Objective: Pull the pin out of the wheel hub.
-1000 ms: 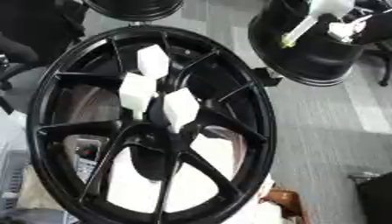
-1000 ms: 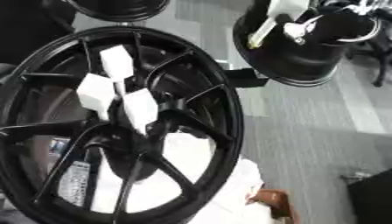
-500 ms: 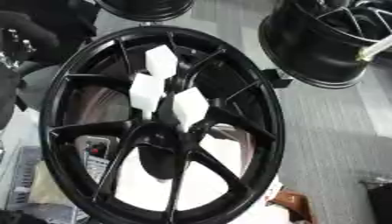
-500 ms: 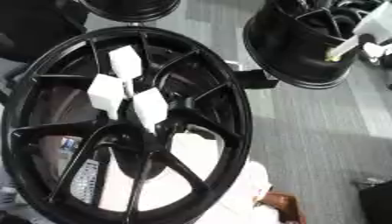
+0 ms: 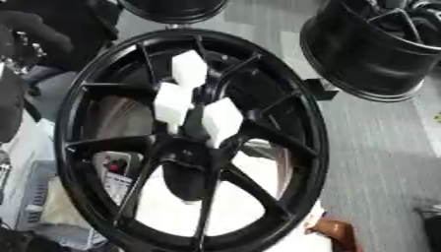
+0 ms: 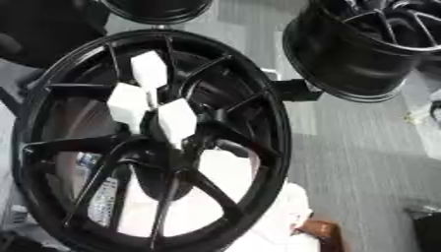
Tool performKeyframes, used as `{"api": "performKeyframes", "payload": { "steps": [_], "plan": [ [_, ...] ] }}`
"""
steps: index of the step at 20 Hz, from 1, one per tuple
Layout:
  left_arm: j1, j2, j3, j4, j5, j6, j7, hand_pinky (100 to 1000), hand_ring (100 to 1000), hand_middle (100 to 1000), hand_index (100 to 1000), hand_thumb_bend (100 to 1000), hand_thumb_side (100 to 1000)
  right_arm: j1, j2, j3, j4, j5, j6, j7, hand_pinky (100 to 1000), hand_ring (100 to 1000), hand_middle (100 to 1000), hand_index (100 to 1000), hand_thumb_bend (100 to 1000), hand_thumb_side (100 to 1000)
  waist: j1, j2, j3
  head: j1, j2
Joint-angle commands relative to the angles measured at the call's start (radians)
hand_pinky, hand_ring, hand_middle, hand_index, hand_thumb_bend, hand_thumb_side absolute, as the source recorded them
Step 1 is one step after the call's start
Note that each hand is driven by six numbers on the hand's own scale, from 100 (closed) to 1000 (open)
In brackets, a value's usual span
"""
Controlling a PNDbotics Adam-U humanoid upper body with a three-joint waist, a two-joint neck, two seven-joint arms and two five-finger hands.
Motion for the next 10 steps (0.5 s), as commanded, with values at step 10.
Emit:
{"api": "performKeyframes", "payload": {
  "steps": [10],
  "plan": [
    [-0.014,0.008,-0.013,-0.017,0.007,0.007,-0.030,723,661,576,707,100,584,0.203,0.088,-0.067,-0.115,0.127,0.017,0.088,941,988,860,877,449,100,0.009,-0.018,0.020,-0.033,-0.001]
  ]
}}
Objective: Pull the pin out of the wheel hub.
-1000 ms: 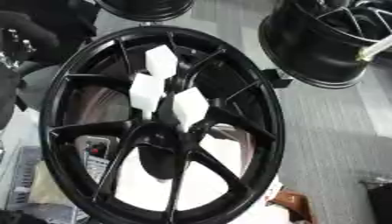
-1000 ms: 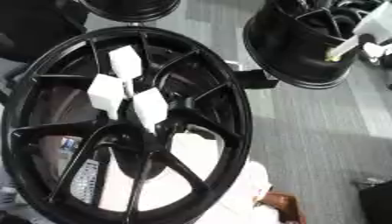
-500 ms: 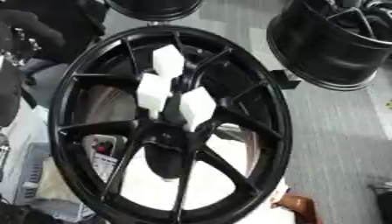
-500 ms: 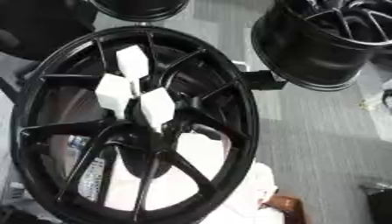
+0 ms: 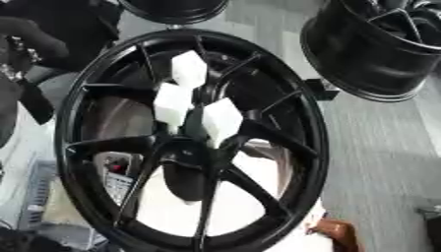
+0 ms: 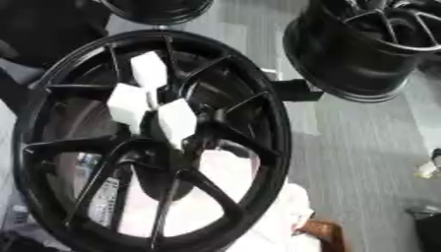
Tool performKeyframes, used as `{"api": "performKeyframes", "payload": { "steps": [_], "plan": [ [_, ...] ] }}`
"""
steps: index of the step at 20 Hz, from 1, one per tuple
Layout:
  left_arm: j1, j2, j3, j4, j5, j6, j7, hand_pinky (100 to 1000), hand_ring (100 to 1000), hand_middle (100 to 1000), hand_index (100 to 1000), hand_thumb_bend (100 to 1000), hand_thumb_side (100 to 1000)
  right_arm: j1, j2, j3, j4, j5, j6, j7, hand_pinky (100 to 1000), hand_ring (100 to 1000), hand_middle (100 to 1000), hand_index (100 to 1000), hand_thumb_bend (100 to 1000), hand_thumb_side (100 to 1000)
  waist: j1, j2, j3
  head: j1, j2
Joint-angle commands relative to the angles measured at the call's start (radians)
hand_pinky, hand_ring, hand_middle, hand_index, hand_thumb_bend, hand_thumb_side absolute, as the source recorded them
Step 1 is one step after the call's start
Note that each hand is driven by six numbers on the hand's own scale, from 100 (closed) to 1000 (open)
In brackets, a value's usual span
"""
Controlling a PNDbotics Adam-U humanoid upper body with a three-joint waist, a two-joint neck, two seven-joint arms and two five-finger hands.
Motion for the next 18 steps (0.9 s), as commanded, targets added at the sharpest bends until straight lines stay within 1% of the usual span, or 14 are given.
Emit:
{"api": "performKeyframes", "payload": {
  "steps": [1,4,8,10,11,12,13,14,15,16,17,18],
  "plan": [
    [-0.012,0.008,0.000,-0.017,0.002,0.001,-0.009,723,661,576,707,100,584,0.005,-0.009,-0.033,-0.023,0.035,0.000,0.043,939,985,852,866,358,100,0.006,-0.015,-0.001,-0.004,-0.002],
    [-0.010,0.009,-0.001,-0.017,0.001,0.002,-0.013,723,661,576,707,100,584,0.005,-0.003,-0.044,-0.023,0.051,0.013,0.060,937,981,844,861,336,100,0.007,-0.015,-0.002,-0.004,0.000],
    [-0.009,0.010,-0.001,-0.017,0.000,0.003,-0.017,723,662,576,707,100,584,0.003,0.000,-0.048,-0.023,0.049,0.024,0.050,931,973,827,856,343,100,0.007,-0.017,-0.004,-0.004,-0.002],
    [-0.008,0.010,-0.001,-0.017,0.000,0.003,-0.018,723,662,576,706,100,584,-0.001,0.000,-0.052,-0.023,0.044,0.028,0.033,923,956,808,855,370,100,0.007,-0.018,-0.004,-0.004,-0.001],
    [-0.008,0.011,0.000,-0.017,0.000,0.003,-0.018,723,662,577,706,100,584,-0.003,-0.001,-0.054,-0.023,0.040,0.030,0.021,914,935,781,848,278,100,0.007,-0.018,-0.005,-0.004,-0.001],
    [-0.007,0.011,0.000,-0.017,0.000,0.003,-0.018,723,662,577,706,100,584,-0.008,-0.001,-0.062,-0.023,0.038,0.036,0.008,907,917,761,841,220,104,0.007,-0.019,-0.006,-0.003,0.000],
    [-0.006,0.011,0.000,-0.017,0.000,0.003,-0.018,723,662,577,706,100,584,-0.014,-0.002,-0.069,-0.023,0.036,0.042,-0.006,899,896,737,834,121,289,0.007,-0.019,-0.006,-0.003,0.001],
    [-0.005,0.011,0.000,-0.017,-0.001,0.003,-0.018,723,662,577,706,100,584,-0.024,-0.002,-0.076,-0.023,0.032,0.038,-0.021,896,889,730,831,100,316,0.007,-0.020,-0.007,-0.003,0.002],
    [-0.004,0.011,0.000,-0.017,-0.001,0.003,-0.017,723,662,577,706,100,584,-0.032,-0.002,-0.082,-0.023,0.027,0.031,-0.035,890,866,702,815,100,391,0.007,-0.021,-0.007,-0.002,0.003],
    [-0.003,0.011,0.000,-0.017,-0.001,0.003,-0.017,723,663,577,706,100,584,-0.047,-0.002,-0.090,-0.023,0.020,0.021,-0.049,888,861,696,811,100,429,0.008,-0.021,-0.008,-0.002,0.005],
    [-0.003,0.011,0.000,-0.017,-0.001,0.003,-0.017,723,663,577,706,100,584,-0.063,-0.003,-0.093,-0.023,0.010,0.009,-0.063,886,858,690,805,100,517,0.008,-0.022,-0.008,-0.002,0.005],
    [-0.002,0.011,0.000,-0.017,0.000,0.003,-0.017,723,663,577,706,100,583,-0.081,-0.004,-0.093,-0.023,-0.001,-0.004,-0.076,885,856,687,803,100,526,0.009,-0.023,-0.008,-0.004,0.006]
  ]
}}
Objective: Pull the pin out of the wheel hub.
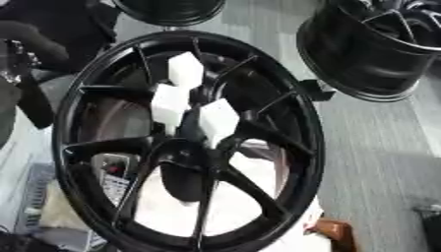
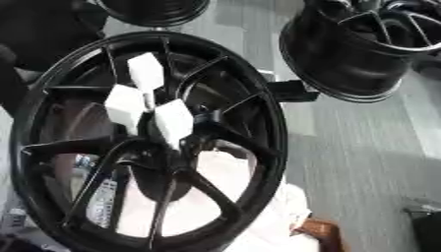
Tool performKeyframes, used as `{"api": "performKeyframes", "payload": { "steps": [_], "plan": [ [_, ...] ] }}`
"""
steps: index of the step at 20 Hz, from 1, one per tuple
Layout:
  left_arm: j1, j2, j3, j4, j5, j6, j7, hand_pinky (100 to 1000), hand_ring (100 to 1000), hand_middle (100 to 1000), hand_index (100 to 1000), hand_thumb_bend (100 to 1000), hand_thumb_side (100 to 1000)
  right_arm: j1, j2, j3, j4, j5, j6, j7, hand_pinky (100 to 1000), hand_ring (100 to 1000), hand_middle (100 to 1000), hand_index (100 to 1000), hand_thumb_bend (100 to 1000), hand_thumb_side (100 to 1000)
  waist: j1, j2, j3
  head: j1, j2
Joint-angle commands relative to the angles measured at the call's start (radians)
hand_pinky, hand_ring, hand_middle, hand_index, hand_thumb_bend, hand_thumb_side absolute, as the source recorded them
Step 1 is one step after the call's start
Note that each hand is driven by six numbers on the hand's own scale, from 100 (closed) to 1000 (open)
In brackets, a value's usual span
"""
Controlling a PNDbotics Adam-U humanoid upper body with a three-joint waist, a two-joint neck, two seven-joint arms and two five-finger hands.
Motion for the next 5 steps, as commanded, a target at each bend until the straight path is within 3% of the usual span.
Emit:
{"api": "performKeyframes", "payload": {
  "steps": [1,5],
  "plan": [
    [-0.004,0.010,0.001,-0.017,0.000,-0.002,-0.003,723,663,578,706,100,583,-0.041,-0.026,-0.019,-0.018,-0.033,-0.033,-0.046,883,851,679,796,100,553,0.009,-0.016,-0.001,-0.001,0.004],
    [-0.003,0.008,0.000,-0.017,0.000,-0.002,-0.004,723,663,578,706,100,583,-0.123,-0.031,0.043,-0.018,-0.059,-0.093,-0.106,880,840,662,781,100,546,0.014,-0.017,-0.001,0.001,0.001]
  ]
}}
